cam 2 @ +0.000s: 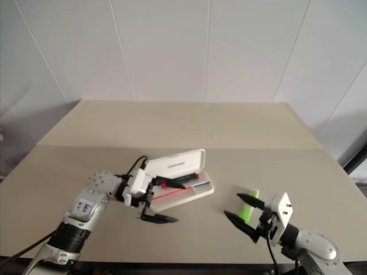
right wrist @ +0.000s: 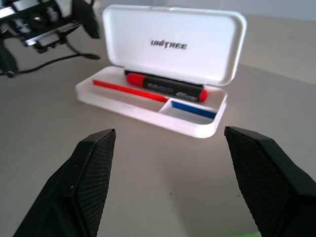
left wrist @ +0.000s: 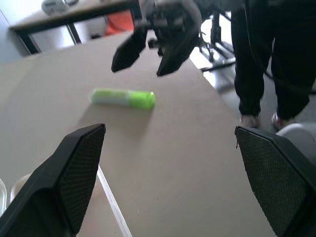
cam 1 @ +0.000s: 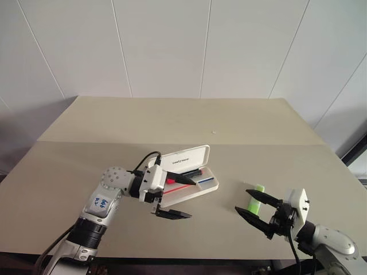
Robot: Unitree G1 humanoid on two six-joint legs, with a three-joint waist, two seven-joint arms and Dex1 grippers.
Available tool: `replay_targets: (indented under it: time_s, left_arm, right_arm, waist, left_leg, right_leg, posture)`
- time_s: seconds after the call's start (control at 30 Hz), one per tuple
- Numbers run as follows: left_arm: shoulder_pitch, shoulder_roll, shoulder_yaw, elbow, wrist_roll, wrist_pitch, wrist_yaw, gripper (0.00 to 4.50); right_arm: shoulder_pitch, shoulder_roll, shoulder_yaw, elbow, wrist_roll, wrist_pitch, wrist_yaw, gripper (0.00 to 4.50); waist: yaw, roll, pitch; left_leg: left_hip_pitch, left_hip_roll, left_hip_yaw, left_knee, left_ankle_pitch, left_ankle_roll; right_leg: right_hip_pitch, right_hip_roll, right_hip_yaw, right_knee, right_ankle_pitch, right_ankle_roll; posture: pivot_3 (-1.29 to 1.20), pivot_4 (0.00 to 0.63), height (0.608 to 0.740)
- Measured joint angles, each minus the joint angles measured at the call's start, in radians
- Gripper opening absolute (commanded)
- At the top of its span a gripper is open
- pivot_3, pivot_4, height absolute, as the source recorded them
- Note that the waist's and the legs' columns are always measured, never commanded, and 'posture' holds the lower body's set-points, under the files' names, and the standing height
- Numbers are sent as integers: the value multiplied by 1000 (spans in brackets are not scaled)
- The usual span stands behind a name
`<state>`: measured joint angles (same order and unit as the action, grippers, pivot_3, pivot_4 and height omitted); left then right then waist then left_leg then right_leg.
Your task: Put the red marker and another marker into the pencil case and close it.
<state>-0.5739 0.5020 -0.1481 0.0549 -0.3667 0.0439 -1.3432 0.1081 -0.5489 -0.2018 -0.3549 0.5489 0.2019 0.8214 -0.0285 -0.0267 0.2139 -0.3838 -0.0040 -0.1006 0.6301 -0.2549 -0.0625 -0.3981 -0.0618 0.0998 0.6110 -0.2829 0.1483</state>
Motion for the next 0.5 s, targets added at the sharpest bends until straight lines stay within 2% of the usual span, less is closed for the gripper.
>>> replay_targets:
  time_s: [0.23, 0.5]
  left_arm:
    - [47, 63, 62, 1, -52, 0, -61, 4478]
    - [54, 69, 111, 18, -109, -12, -120, 4478]
  right_arm:
    - [4, 67, 3, -47, -39, 93, -200, 4500]
    - [-37, 161, 44, -43, -162, 194, -440, 4500]
  waist:
    - [1, 0, 0]
    - [1, 0, 0]
  left_leg:
    - [0, 0, 0, 0, 0, 0]
    - [0, 0, 0, -1, 0, 0]
  right_leg:
    - [0, 0, 0, 0, -1, -1]
    - [0, 0, 0, 0, -3, -5]
  posture:
    - [0, 150, 740]
    - [0, 150, 740]
